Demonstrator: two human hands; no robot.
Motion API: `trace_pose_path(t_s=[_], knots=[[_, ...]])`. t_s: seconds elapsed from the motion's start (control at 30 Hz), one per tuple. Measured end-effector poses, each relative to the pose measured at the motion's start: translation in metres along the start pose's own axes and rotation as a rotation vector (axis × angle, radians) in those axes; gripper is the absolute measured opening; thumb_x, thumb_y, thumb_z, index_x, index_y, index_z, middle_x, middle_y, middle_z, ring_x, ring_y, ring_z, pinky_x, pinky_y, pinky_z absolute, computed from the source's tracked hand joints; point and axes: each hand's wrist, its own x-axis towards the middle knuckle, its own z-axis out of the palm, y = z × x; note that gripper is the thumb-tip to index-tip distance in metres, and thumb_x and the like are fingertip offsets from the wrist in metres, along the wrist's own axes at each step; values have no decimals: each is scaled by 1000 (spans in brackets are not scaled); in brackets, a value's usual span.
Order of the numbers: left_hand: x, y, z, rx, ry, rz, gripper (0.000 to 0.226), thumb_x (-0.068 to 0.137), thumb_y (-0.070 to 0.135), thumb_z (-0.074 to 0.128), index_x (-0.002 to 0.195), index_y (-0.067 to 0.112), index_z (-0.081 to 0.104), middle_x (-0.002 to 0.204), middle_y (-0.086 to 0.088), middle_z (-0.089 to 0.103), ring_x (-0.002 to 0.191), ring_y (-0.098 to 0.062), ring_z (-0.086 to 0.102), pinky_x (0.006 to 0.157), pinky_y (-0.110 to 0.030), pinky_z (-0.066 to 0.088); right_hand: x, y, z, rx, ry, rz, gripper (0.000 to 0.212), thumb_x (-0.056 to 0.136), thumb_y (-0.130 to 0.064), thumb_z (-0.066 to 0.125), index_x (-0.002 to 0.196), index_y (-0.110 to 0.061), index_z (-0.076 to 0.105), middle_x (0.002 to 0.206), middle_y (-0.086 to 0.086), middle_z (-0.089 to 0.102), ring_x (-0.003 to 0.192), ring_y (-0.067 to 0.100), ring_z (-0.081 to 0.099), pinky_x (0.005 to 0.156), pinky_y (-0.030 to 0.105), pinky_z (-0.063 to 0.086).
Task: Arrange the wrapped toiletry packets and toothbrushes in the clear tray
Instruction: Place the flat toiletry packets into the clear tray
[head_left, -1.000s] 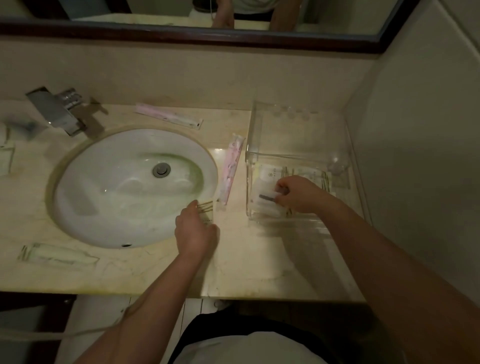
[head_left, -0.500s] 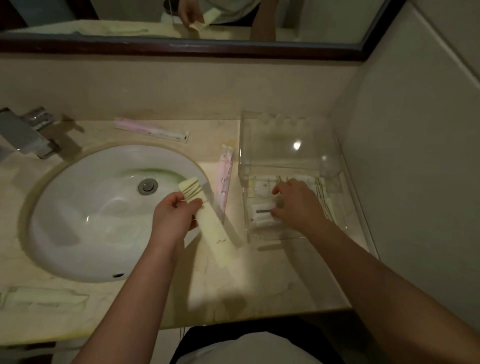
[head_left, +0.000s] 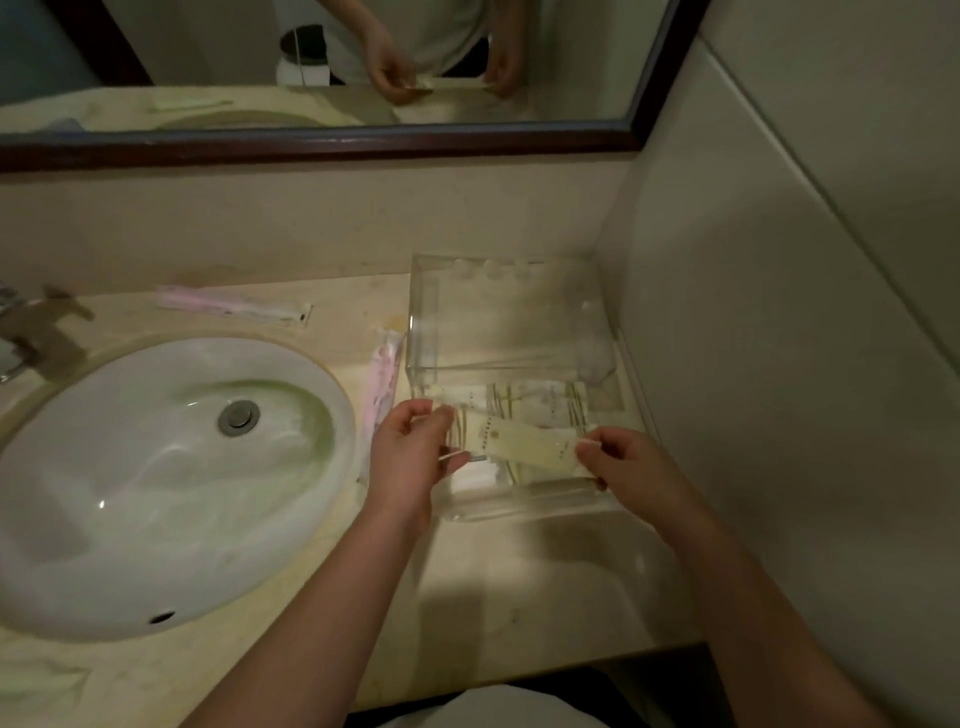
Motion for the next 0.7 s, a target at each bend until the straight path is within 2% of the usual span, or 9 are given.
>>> trace_pose_path(t_s=[0.03,0.07,0.13,0.2,0.27,0.37,0.53,0.63,0.7], knots=[[1,-1,-1,81,9,46,6,85,9,65,89,10,61,79,-9,53,72,-21,58,61,-29,57,6,0,-6,-67,-7,-7,19,93,-19,60,76,-14,68,57,-6,58,50,6,51,52,18,41],[5,-4,-2,203,16,105,6,85,8,66,82,10,61,73,-5,54,69,-18,57,58,-28,56,13,0,-12,-151,-9,-16,18,92,-20,61,77,-13,68,59,-4,60,52,6,54,53,20,43],[11,-13,-5,585,25,238,7,82,11,69,77,13,64,68,3,60,66,-15,59,61,-30,54,25,1,-17,-322,8,-33,17,88,-26,63,76,-15,68,66,1,65,60,12,60,59,27,45],[12,-21,-8,957,33,317,6,80,19,70,76,20,66,72,7,66,71,-12,62,65,-28,50,34,4,-14,-414,29,-3,14,84,-30,66,76,-19,67,72,0,66,69,15,62,63,29,47],[9,-26,-6,1123,50,359,4,82,23,68,79,22,68,76,6,69,74,-13,63,66,-30,52,39,6,-6,-540,27,25,11,81,-33,67,76,-25,64,76,-5,63,74,16,62,67,30,48],[10,-36,-6,1324,105,512,8,84,27,66,82,20,70,77,0,70,76,-19,61,67,-34,52,42,7,4,-684,32,49,9,80,-36,65,79,-27,64,82,-5,65,79,18,62,69,30,50],[12,-46,-9,1465,150,623,13,79,27,65,88,19,69,86,-3,65,82,-24,57,70,-35,47,39,3,12,-791,86,127,22,73,-40,66,90,-26,61,92,-3,65,85,21,63,66,29,46],[12,-43,-15,1378,160,623,23,79,31,68,100,20,65,94,-2,63,88,-23,57,74,-36,48,35,-2,21,-791,178,76,39,76,-43,70,106,-22,58,105,3,61,92,26,64,69,32,47],[12,-38,-23,1281,193,621,23,82,29,64,103,19,64,94,-2,64,88,-22,58,74,-38,49,33,-11,31,-728,234,-5,39,81,-45,68,109,-21,55,110,4,59,94,27,63,68,31,44]])
